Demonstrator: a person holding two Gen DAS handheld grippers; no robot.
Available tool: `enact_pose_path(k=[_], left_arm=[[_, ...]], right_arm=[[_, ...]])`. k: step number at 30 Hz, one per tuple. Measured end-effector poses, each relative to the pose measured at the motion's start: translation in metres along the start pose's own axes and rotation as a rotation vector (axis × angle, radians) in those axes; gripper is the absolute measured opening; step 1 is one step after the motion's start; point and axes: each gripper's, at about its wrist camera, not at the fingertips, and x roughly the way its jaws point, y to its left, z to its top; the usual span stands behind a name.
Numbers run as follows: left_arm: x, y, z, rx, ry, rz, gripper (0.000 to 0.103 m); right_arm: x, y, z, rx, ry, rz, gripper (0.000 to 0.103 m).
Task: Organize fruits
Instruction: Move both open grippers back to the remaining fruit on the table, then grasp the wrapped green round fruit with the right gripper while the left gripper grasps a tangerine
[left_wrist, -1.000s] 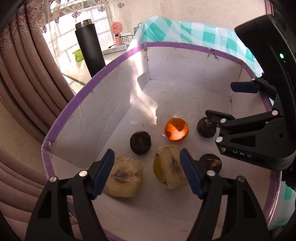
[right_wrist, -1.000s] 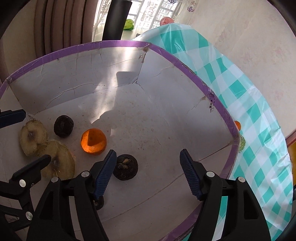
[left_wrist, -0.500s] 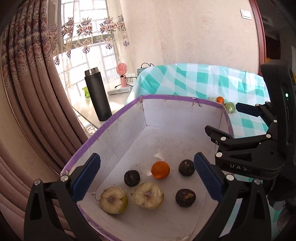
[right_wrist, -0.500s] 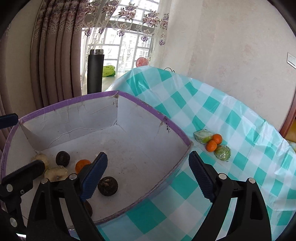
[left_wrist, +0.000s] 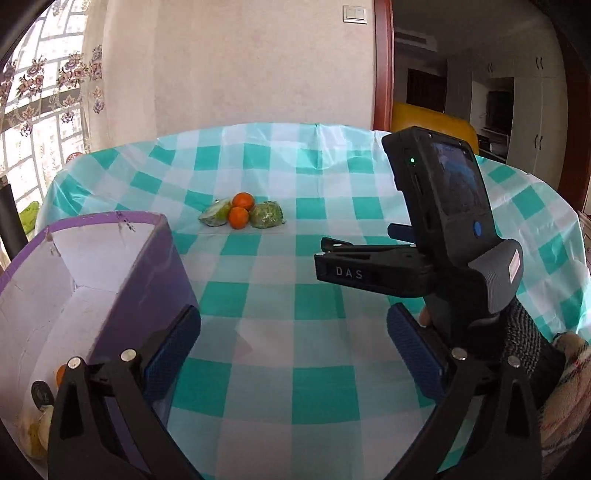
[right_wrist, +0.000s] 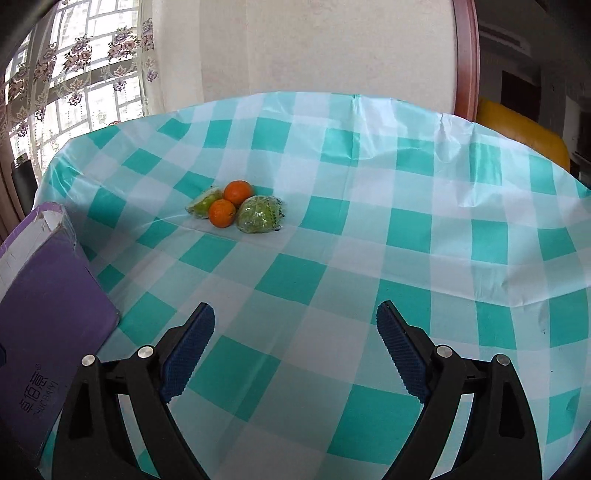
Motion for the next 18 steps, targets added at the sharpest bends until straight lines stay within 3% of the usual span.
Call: enact_pose_path(k=[3,6,9,12,18], left_arm=[[0.047,-0.006,-0.006,0.016,0.065,-0.035,0.101],[0.081,0.003,-0.006,-0.011,0.132,-0.039,0.101],[0.090,0.023,-0.001,-0.128,0.144,-0.101,0.101],[0.096,0.031,-0.003,-0.177,0.165,-0.141,0.101],[0.087,0.021,-0.004,-0.117,0.120,-0.177,0.101]], right_arm=[[0.026,-0.024,0.003,0.020,0.056,-0.019,0.086],[0.052,-0.036,0.010,0.039,0.119,0.044,0.086],[0.073,-0.033,0.023,0.022,0.154,0.093,0.086],[0.094,-0.020,0.037,-0.011,0.167,0.111,0.086],[0.137,0.024,0.067,-0.114,0.206,0.131,0.086]])
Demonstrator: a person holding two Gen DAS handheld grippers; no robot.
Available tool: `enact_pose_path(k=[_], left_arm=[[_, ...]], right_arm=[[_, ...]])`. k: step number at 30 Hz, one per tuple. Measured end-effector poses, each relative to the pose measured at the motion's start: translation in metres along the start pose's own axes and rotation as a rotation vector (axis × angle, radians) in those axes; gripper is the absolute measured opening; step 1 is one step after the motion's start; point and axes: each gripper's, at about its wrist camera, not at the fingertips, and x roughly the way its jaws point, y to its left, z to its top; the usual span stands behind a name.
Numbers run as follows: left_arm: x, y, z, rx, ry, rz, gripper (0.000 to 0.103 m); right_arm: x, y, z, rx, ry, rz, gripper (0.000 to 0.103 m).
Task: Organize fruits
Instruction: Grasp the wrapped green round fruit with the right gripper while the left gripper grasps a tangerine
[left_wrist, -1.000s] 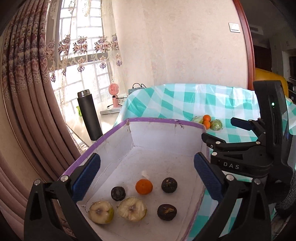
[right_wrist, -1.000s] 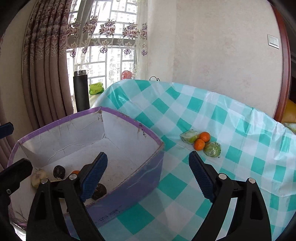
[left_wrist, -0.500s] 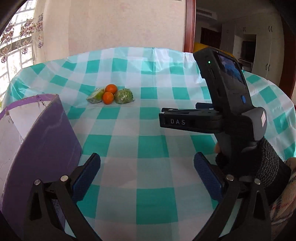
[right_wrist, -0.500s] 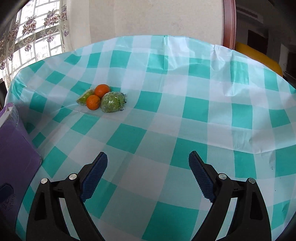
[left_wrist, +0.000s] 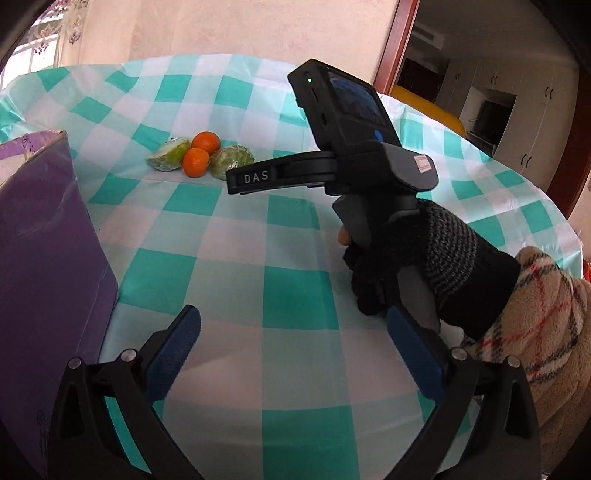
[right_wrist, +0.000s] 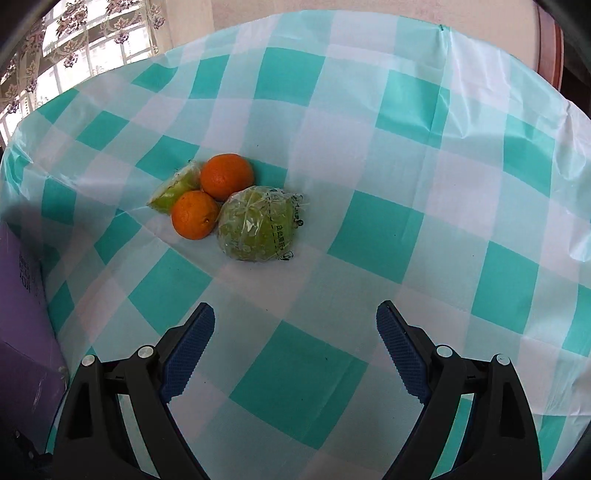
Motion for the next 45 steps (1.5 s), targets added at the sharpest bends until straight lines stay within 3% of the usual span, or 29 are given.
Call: enact_pose_path(k=[9,11,13,22,27,33,38,45], left_arm=[[0.000,0.004,0.001,-0.028,-0.002,-0.041,0.101],[0.000,0.005,0.001,-0.032,0.001,-0.041,0.101],[0.000,0.005,0.001,-0.037,0.002,-0.042,0.101],[0.005,0.006,0.003,-0.055,0.024,0.001,0.101],[0.017,0.019,0.019,-0.151,0.006,0.034,0.101],[0.058,0.043,0.062,-0.340,-0.037,0.153,0.101],[0.099,0.048,0.104,-0.341,-0.050,0.290,0.100],[0.143,0.083,0.140,-0.413,0.016,0.408,0.078]], right_arm=[[0.042,0.029,0.042,-0.063,0.048,-0.025,0.080],[0.044,0.030,0.044,-0.058,0.046,-0.006,0.075],[0.039,0.029,0.043,-0.049,0.021,0.008,0.059],[-0.013,-0.031,-0.001,0.200,-0.077,0.035,0.059],[-0.040,-0.075,-0.035,0.325,-0.106,0.055,0.059],[-0.067,-0.115,-0.069,0.467,-0.174,0.090,0.060],[-0.079,-0.117,-0.078,0.452,-0.204,0.104,0.060],[-0.078,-0.117,-0.078,0.453,-0.208,0.121,0.060]])
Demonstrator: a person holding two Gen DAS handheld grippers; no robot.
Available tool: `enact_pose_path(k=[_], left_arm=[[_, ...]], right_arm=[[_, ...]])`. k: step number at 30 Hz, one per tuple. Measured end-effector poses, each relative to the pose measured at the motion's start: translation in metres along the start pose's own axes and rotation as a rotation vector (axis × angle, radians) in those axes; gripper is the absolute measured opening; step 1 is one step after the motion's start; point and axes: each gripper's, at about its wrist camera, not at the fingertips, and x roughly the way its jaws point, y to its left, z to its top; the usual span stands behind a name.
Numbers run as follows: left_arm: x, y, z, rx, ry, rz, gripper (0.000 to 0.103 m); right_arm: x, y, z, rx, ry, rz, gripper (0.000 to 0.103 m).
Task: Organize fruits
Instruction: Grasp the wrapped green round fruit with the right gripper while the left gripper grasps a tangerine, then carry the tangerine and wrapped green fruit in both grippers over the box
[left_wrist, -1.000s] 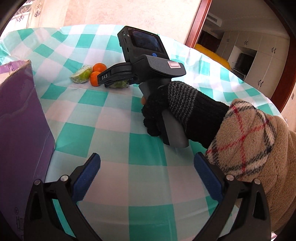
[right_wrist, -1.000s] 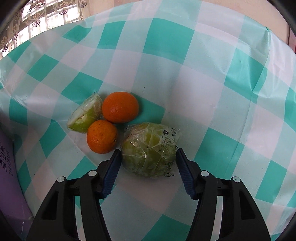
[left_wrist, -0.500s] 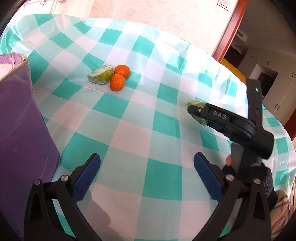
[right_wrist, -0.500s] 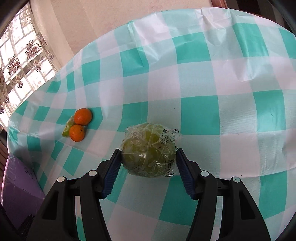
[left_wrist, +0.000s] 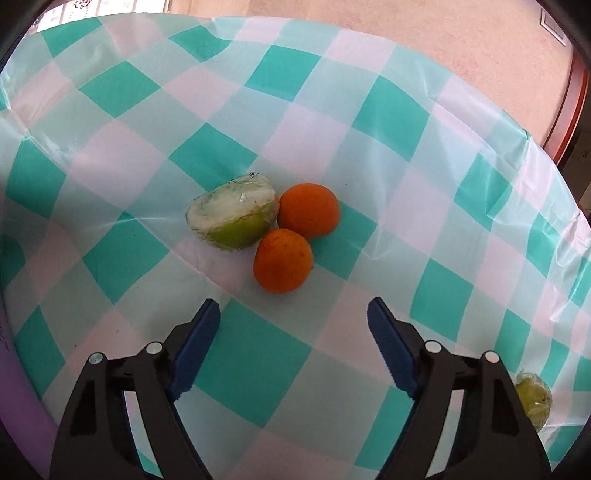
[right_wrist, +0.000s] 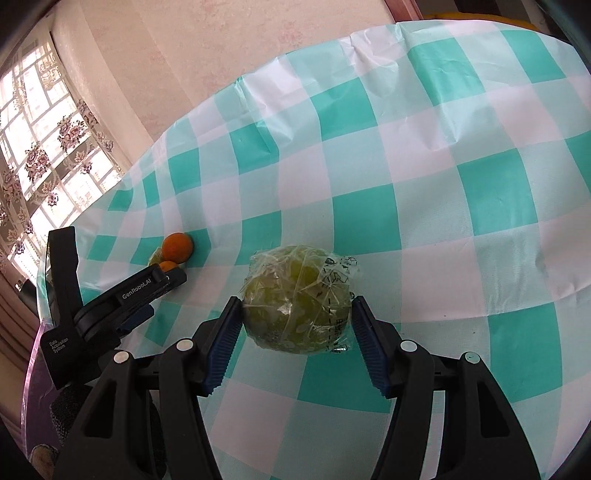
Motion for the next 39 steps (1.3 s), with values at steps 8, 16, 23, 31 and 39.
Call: enact_pose_path(k=[8,16,23,31,39], left_arm=[[0.020,-0.015,0.019,0.094,0.020,0.137,0.037],[-0.006,0.013,0.010,-0.021,-0.044,-0.043,0.031],[-0.040,0.013,-0.019,0.023,-0.063,-0.159,0.031],[-0.070,0.025,-0.064,0.034,-0.045,-0.234,0.031],[-0.099,0.029,-0.105,0.096,0.002,-0.286,0.031]], right_arm=[[0.002,0.002,0.001,-0.006,0.007,0.009,0.060],[0.003,0.001,0.001,0.004,0.008,0.002,0.060],[0.004,0.001,0.000,0.012,0.009,-0.009,0.060],[-0.007,0.006,-0.014,0.002,0.014,-0.022,0.060],[-0.026,0.022,-0.044,-0.032,0.047,-0.005,0.060]])
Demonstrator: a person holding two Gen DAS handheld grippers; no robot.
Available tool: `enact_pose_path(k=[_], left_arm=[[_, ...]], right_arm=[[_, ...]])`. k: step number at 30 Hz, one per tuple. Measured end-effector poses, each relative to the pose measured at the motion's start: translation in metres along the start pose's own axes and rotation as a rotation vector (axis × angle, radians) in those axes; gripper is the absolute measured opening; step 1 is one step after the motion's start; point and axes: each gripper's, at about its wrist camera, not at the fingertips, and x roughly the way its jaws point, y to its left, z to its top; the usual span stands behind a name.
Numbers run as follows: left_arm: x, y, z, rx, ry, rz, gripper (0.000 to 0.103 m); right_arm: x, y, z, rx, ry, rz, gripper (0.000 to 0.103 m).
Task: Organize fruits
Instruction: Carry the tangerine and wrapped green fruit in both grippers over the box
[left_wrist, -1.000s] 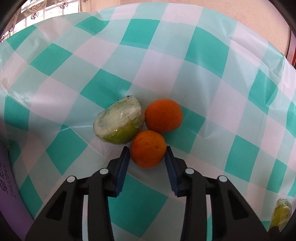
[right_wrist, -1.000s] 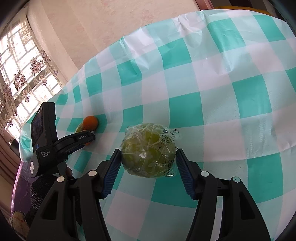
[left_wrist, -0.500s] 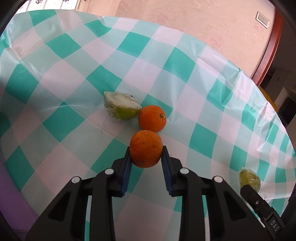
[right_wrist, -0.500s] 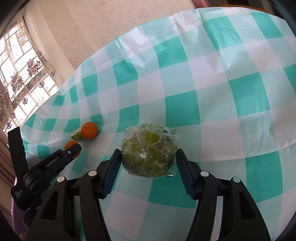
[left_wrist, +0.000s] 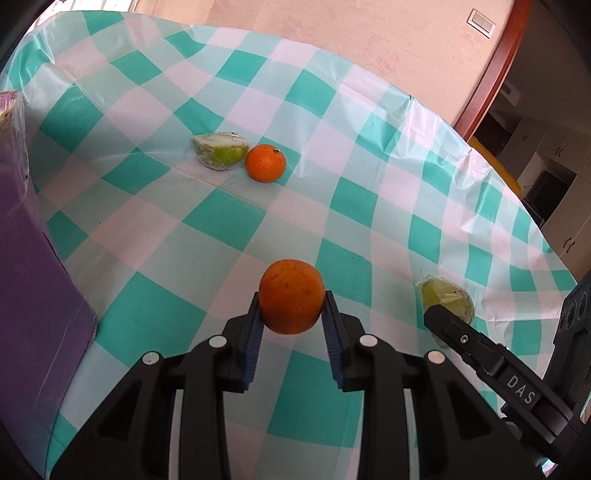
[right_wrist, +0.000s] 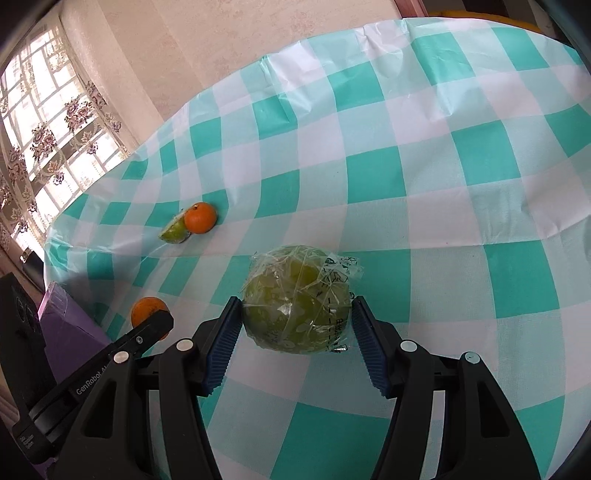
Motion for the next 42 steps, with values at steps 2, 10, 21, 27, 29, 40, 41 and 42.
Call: enact_pose_path(k=[2,10,21,27,29,40,41,42], left_arm=[[-0.010,0.000,-0.012,0.008,0.004,-0.016,0.031],[-0.043,0.011,-0.042,0.000,0.015,-0.053,0.032],[-0.085,0.019,-0.080,0.022,0.014,-0.085,0.032],[-0.106,0.013,-0.092,0.084,-0.039,-0.088,0.032],[-0.111,0.016,-0.093,0.076,-0.054,-0.104,0.032],[-0.180,0.027,-0.104,0.113,-0.255,-0.079,0.032],[-0.190,0.028,-0.104,0.120,-0.282,-0.070,0.032],[-0.201,0.029,-0.103,0.126,-0.313,-0.060,0.032]], right_arm=[[-0.005,0.004,-0.007,-0.009,0.001,0.010,0.060],[-0.020,0.016,-0.031,-0.042,0.024,0.041,0.060],[-0.041,0.037,-0.066,-0.081,0.052,0.072,0.060],[-0.050,0.047,-0.082,-0.092,0.056,0.062,0.060],[-0.053,0.049,-0.085,-0.089,0.050,0.058,0.060],[-0.084,0.068,-0.096,-0.128,-0.099,0.173,0.060],[-0.086,0.070,-0.096,-0.127,-0.107,0.187,0.060],[-0.088,0.072,-0.097,-0.123,-0.116,0.203,0.060]])
